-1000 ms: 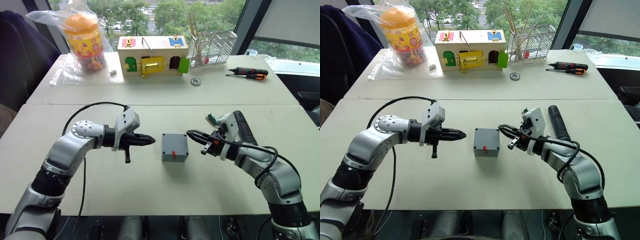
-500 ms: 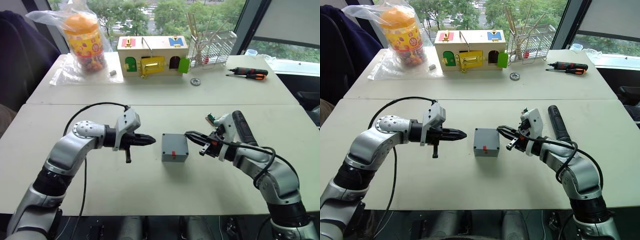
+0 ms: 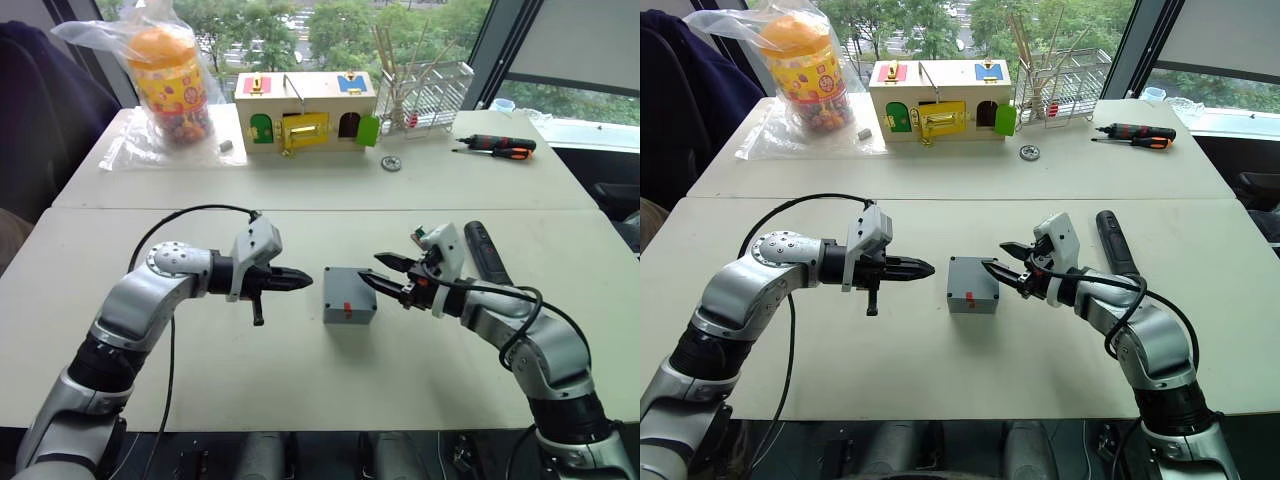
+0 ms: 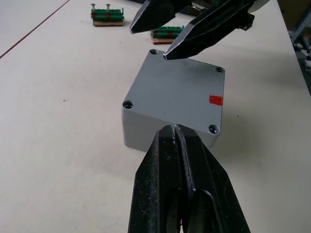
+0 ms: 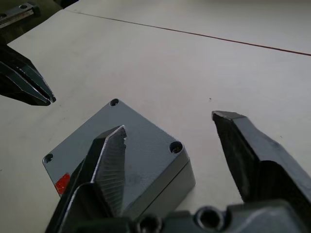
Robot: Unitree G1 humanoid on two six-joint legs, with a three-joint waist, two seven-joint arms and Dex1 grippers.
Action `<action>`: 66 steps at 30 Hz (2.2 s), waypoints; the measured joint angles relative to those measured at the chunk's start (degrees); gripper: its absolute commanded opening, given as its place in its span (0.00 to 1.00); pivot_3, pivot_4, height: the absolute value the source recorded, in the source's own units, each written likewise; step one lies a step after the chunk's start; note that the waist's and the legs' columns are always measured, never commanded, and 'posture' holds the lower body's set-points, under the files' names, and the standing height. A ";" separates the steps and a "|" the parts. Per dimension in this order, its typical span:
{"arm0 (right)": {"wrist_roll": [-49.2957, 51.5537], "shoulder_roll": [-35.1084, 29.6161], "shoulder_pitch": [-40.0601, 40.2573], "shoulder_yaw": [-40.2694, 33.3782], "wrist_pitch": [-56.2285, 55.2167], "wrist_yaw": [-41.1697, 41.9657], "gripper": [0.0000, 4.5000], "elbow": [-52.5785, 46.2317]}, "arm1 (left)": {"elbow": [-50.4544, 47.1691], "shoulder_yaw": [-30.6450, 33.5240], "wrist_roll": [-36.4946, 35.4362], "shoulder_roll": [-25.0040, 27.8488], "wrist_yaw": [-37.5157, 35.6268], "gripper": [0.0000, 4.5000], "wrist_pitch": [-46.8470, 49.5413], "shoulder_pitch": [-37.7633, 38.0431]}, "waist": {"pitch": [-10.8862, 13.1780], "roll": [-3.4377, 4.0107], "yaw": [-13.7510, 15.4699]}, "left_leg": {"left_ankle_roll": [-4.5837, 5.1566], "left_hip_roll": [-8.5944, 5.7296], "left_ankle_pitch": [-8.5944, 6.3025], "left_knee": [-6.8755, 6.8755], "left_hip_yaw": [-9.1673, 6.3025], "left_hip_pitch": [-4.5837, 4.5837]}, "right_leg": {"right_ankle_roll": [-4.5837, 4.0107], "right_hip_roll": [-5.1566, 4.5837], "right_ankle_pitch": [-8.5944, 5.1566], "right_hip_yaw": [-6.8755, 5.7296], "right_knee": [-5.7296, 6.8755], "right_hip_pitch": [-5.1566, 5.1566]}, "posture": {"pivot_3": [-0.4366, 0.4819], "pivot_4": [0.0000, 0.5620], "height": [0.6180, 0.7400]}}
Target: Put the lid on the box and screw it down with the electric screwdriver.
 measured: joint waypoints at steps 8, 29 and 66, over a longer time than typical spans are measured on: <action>7.61 -12.51 -6.31 -17.15 12.12 -3.16 0.94 0.21 | -0.28 2.55 -4.40 -2.86 0.67 0.00 2.04 -3.10 | 0.03 0.04 0.10 | 0.00 -0.02 0.00 0.01 0.00 -0.01 | 0.00 -0.04 0.00 -0.01 -0.03 0.00 | 0.48 0.27 0.76; -4.61 -33.84 -26.30 11.54 28.18 20.48 1.00 43.43 | -7.63 -0.93 -3.11 -2.02 1.46 0.00 -1.86 -1.25 | 0.15 0.18 -0.11 | 0.05 -0.01 -0.03 0.02 0.13 -0.01 | -0.03 -0.11 0.01 0.06 -0.06 -0.08 | 0.48 0.27 0.76; -13.37 -6.37 -43.89 -35.07 34.28 -1.13 0.39 34.14 | 8.15 -0.18 -1.00 -4.99 0.15 0.00 -7.56 -4.59 | 0.66 1.03 -0.13 | -0.19 0.02 0.11 -0.17 0.48 -0.19 | -0.02 0.08 0.03 0.02 0.08 -0.32 | 0.48 0.27 0.76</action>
